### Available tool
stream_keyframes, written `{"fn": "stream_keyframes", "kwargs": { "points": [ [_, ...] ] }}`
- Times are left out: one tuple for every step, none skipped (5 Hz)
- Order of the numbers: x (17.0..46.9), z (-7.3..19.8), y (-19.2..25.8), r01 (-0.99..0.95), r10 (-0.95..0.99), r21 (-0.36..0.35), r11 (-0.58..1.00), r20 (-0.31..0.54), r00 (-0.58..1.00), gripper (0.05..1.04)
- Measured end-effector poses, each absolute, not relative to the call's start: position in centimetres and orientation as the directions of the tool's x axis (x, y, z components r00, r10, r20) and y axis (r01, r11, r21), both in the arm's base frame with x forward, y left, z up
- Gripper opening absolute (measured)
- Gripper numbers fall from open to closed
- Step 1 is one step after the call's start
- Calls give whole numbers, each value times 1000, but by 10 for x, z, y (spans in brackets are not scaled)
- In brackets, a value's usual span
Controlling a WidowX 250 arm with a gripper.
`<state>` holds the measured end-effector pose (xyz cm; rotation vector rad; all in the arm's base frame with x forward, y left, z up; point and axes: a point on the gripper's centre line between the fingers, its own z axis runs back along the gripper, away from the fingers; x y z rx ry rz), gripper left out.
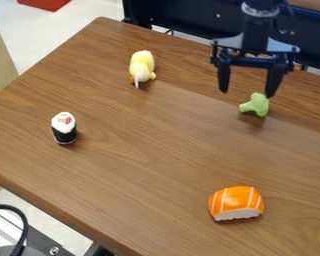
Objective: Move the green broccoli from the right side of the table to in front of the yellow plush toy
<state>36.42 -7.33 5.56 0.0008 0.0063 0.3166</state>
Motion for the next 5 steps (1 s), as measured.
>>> {"fn": "stream_keyframes", "kwargs": {
  "points": [
    [366,48,-85,-316,316,4,949,15,949,999],
    [368,38,-95,-318,318,14,948,30,948,999],
    [370,26,-99,-332,331,33,943,28,943,999],
    [381,22,-99,-340,338,40,940,49,940,999],
    [392,18,-94,-346,342,56,937,73,937,999]
  ]
}}
